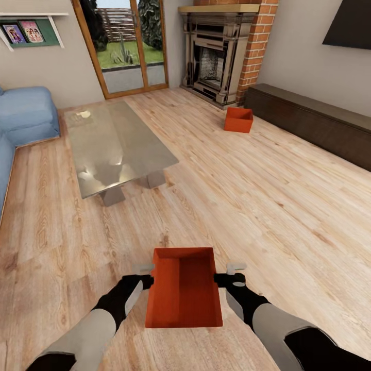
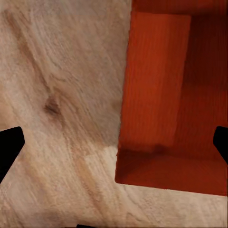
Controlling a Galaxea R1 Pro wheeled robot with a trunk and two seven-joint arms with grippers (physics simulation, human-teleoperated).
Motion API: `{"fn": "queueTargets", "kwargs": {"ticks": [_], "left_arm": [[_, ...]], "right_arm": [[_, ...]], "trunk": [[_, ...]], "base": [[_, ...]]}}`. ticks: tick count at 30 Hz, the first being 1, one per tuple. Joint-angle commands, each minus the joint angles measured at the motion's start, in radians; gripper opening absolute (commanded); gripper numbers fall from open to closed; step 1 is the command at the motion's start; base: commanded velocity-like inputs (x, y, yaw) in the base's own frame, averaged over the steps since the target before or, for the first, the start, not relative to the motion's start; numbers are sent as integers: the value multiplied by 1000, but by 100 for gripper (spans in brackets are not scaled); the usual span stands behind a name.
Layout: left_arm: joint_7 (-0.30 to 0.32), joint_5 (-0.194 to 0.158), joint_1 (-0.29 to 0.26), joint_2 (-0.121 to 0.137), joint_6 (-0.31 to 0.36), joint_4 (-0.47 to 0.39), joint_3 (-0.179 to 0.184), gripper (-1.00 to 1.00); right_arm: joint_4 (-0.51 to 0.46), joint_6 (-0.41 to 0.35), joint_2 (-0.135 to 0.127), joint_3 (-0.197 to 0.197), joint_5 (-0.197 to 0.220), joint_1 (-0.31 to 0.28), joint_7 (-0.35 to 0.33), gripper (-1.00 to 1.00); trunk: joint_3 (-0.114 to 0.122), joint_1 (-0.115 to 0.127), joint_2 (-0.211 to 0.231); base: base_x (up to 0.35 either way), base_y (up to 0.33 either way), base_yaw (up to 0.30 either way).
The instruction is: Move the two storage containers from the living room to the garage. In the garage, place one container on the floor and stack the other container on top of it (either order is fine).
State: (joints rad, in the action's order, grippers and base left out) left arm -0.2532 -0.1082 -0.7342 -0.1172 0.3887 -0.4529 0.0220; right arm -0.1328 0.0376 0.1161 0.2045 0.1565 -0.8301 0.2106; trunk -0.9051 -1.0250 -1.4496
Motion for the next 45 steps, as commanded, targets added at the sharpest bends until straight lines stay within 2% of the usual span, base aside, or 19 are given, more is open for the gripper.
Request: {"fn": "queueTargets", "kwargs": {"ticks": [1,2,6,11,13,14,16,24,36,41,45], "left_arm": [[-7,10,-2,-4,-19,11,4,100],[-7,39,-6,-10,-63,37,6,100],[-7,81,-10,-25,-162,125,8,100],[-6,95,-11,-43,-205,147,9,100],[1,94,-11,-45,-267,147,6,100],[3,93,-11,-47,-329,148,4,100],[0,92,-11,-47,-352,150,3,100],[-9,89,-11,-48,-359,156,1,100],[-10,82,-11,-45,-354,160,-2,100],[-12,40,-11,-45,-278,163,-1,100],[-12,19,-11,-43,-256,165,0,100]], "right_arm": [[8,14,0,8,11,-1,4,100],[18,28,0,8,11,-1,3,100],[43,46,3,7,13,0,-3,100],[113,51,14,7,13,0,-26,100],[134,57,23,8,12,4,-35,100],[142,63,34,7,12,7,-37,100],[144,65,38,8,12,10,-38,100],[151,67,46,9,7,12,-39,100],[151,68,44,9,5,13,-32,100],[150,69,41,8,6,13,-28,100],[150,71,41,8,6,13,-28,100]], "trunk": [[-1,0,0],[-1,0,0],[-1,0,0],[-1,0,0],[-1,0,0],[-1,0,0],[-1,0,0],[-1,0,0],[-1,0,0],[-1,0,0],[-1,0,0]], "base": [[0,0,0],[0,0,0],[0,0,0],[0,0,0],[0,0,0],[0,0,0],[0,0,0],[0,0,0],[0,0,0],[0,0,0],[0,0,0]]}}
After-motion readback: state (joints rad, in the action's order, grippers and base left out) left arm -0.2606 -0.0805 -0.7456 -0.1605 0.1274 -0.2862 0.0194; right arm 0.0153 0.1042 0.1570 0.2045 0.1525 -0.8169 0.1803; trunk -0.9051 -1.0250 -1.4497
